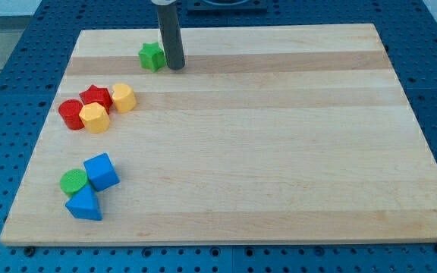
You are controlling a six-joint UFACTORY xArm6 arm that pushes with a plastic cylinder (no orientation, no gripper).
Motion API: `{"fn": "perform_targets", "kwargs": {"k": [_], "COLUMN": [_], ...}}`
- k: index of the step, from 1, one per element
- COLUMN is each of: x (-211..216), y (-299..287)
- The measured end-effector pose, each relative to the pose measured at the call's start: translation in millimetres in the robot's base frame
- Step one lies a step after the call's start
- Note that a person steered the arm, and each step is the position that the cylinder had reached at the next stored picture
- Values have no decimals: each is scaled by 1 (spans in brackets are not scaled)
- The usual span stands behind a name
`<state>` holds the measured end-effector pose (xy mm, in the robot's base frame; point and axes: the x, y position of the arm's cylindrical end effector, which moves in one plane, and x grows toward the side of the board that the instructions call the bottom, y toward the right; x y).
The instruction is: Place the green star above the red star
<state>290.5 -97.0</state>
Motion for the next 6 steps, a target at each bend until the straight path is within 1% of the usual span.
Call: {"fn": "perform_targets", "kwargs": {"k": [1, 2, 3, 4, 5, 6], "x": [-16, -21, -18, -18, 5, 27], "y": [-10, -39, -56, -56, -54, -87]}}
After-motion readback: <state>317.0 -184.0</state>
